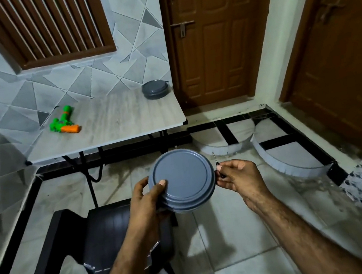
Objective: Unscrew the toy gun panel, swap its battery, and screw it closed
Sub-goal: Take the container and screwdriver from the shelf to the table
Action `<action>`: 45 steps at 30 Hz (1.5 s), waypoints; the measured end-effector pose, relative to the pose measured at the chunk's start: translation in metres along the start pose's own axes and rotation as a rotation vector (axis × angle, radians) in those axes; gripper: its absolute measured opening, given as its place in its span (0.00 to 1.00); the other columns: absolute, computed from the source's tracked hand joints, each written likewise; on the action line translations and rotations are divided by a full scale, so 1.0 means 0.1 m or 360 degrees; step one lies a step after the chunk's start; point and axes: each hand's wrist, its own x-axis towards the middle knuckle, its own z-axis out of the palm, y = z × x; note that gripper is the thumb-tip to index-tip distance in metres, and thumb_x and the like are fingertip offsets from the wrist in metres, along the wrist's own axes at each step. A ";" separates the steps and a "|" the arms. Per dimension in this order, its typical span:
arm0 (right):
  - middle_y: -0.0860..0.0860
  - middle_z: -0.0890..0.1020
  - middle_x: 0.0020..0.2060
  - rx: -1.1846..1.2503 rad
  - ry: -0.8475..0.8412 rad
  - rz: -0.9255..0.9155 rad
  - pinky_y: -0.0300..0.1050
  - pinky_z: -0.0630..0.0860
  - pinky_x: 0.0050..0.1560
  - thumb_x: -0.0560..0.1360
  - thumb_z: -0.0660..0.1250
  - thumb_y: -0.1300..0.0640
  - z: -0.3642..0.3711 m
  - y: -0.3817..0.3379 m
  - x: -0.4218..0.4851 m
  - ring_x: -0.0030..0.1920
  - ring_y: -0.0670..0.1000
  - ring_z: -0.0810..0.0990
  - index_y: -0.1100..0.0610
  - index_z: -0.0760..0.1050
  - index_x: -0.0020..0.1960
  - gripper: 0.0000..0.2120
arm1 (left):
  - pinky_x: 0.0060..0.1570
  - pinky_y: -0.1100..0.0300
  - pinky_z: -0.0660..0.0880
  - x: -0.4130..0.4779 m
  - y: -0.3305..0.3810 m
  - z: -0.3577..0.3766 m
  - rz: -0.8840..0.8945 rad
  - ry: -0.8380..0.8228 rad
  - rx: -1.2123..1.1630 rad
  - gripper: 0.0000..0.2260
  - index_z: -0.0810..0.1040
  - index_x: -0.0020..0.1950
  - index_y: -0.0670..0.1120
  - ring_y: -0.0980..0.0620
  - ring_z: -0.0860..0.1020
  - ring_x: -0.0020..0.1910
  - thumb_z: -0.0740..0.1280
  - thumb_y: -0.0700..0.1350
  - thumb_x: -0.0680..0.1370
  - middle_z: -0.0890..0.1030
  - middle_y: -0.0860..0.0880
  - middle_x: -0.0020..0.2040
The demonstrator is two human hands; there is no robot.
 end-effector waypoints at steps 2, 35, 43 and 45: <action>0.57 0.83 0.36 0.0013 0.0004 -0.0005 0.46 0.82 0.43 0.75 0.70 0.64 0.01 -0.04 0.15 0.37 0.52 0.84 0.66 0.80 0.49 0.05 | 0.39 0.52 0.80 0.12 0.06 0.08 0.0007 -0.0002 0.0010 0.17 0.73 0.64 0.51 0.41 0.84 0.47 0.70 0.44 0.77 0.84 0.42 0.52; 0.58 0.83 0.39 -0.0124 -0.0364 0.0062 0.44 0.83 0.41 0.76 0.69 0.64 0.05 -0.92 3.61 0.35 0.50 0.82 0.65 0.79 0.50 0.05 | 0.46 0.44 0.82 2.88 0.51 1.59 0.0022 0.0346 0.0038 0.19 0.74 0.65 0.49 0.40 0.83 0.51 0.72 0.46 0.75 0.81 0.41 0.56; 0.58 0.83 0.40 -0.0124 -0.0410 0.0100 0.44 0.83 0.41 0.76 0.69 0.64 0.49 -0.99 4.40 0.38 0.52 0.83 0.64 0.80 0.49 0.04 | 0.50 0.43 0.81 3.66 0.71 1.52 -0.0003 0.0355 0.0027 0.17 0.74 0.65 0.49 0.40 0.83 0.51 0.70 0.46 0.77 0.81 0.42 0.57; 0.58 0.84 0.39 -0.0132 -0.0418 0.0123 0.45 0.82 0.42 0.76 0.69 0.64 0.61 -1.00 4.58 0.38 0.52 0.84 0.63 0.80 0.50 0.04 | 0.50 0.44 0.81 3.86 0.78 1.47 -0.0014 0.0372 0.0041 0.18 0.74 0.66 0.49 0.40 0.83 0.52 0.71 0.46 0.76 0.81 0.42 0.57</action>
